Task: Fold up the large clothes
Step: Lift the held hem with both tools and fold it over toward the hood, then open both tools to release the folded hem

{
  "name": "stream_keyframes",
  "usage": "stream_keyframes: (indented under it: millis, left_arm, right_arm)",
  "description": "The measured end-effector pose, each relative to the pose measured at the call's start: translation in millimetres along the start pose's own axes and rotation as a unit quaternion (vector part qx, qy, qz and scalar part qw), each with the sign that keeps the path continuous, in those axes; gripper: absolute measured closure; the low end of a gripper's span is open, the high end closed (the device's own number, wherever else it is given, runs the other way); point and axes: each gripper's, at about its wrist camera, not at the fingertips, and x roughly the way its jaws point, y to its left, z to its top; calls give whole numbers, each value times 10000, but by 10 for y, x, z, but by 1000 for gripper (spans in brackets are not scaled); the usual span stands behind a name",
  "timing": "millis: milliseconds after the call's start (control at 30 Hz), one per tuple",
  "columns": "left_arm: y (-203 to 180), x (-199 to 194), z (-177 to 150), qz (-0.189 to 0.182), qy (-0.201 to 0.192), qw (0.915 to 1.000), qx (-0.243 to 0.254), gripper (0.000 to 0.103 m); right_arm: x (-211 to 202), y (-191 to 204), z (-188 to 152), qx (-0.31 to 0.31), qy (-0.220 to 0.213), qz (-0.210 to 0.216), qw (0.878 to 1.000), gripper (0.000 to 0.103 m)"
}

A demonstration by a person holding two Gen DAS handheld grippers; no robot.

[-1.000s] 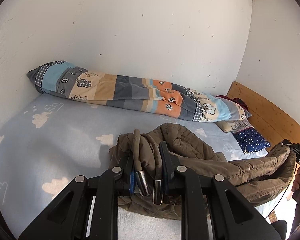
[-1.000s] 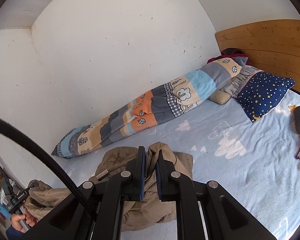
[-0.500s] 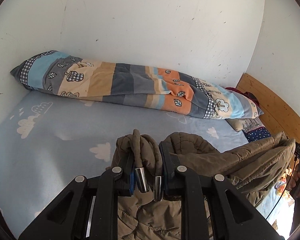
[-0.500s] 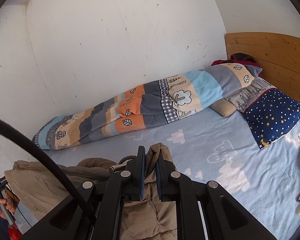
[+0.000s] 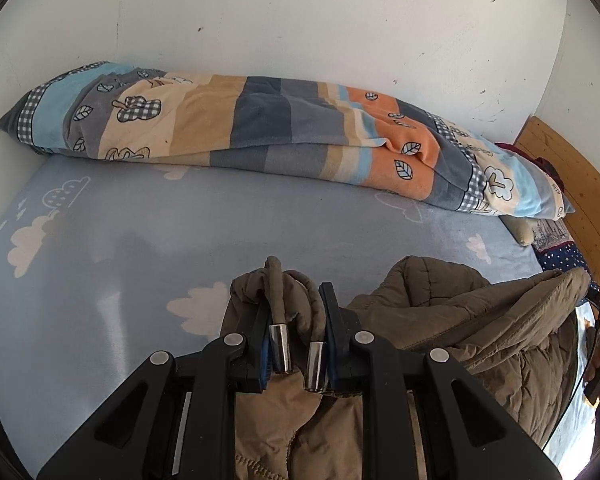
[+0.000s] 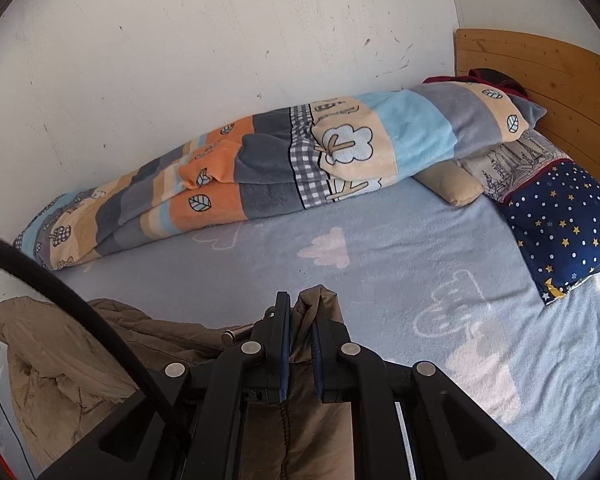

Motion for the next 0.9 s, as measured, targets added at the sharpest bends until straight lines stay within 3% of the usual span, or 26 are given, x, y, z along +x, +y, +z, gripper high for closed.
stream_keyframes:
  millis: [267,667,800,900]
  left_arm:
    - [191,603,-118,-14,474,9979,-432,81]
    - [150,1035,-207,270,830,9950,-487,80]
    - [208,963,-104,99,876,9935,-721,77]
    - [360,725,25,-294,625,9911,-1136,68]
  right_arm:
    - [663,-13,-121,-129,593,-250,9978,94]
    - [1341,-100,-458,-19,1383,-480,9892,92]
    - [1285,-304,-392,448,1429,-407,9879,58]
    - [1024,-569,-320,1143,1174,61,9865,52]
